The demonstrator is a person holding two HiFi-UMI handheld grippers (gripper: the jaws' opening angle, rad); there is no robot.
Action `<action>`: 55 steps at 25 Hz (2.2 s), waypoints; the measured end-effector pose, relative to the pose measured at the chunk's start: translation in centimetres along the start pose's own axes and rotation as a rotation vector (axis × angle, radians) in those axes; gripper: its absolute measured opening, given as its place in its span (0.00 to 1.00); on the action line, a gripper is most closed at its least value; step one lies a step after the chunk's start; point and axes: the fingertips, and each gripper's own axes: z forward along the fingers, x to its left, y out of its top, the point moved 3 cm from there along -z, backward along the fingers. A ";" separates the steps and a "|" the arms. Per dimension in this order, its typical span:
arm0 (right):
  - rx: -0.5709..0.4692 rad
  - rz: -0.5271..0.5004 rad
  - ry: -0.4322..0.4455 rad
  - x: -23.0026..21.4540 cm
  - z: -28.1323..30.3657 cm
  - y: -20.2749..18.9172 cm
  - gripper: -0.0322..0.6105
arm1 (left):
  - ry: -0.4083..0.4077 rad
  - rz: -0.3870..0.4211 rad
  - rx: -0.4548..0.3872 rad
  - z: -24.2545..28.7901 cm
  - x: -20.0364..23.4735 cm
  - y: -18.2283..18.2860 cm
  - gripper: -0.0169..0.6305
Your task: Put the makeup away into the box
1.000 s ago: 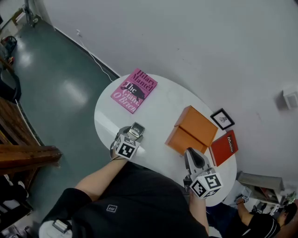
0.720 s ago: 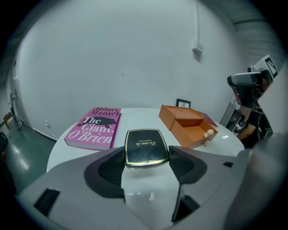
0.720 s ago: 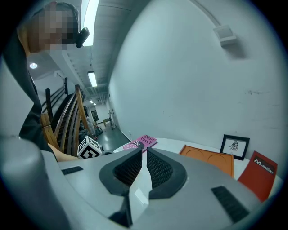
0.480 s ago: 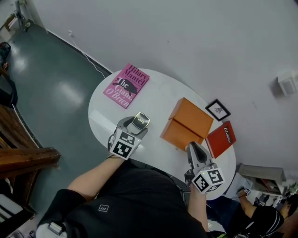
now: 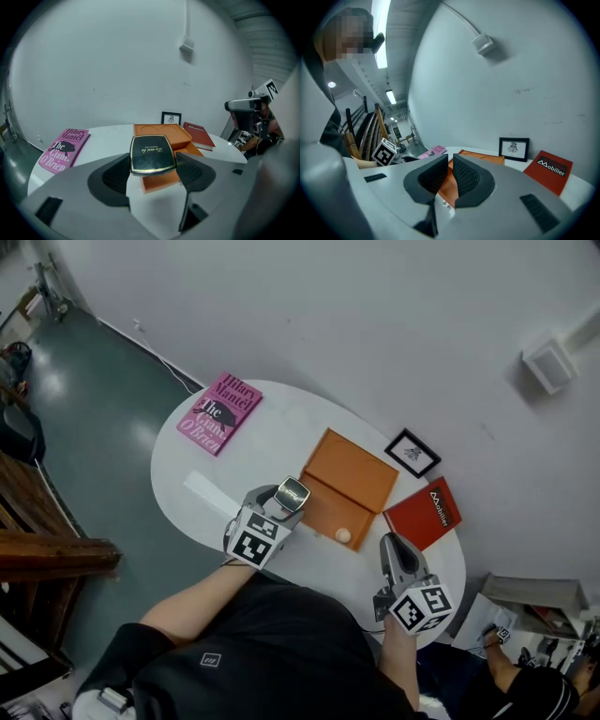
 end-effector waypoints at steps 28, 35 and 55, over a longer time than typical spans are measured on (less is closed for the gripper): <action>-0.046 0.208 -0.088 -7.7 -8.0 -4.9 0.13 | 0.036 0.081 0.218 9.2 -4.4 -2.5 0.45; -0.051 0.205 -0.083 -6.9 -7.3 -4.6 0.13 | 0.012 0.068 0.217 8.0 -4.5 -3.3 0.46; -0.002 0.160 -0.046 -4.2 -3.6 -3.4 0.13 | -0.015 -0.032 -0.059 -0.3 -2.5 2.0 0.32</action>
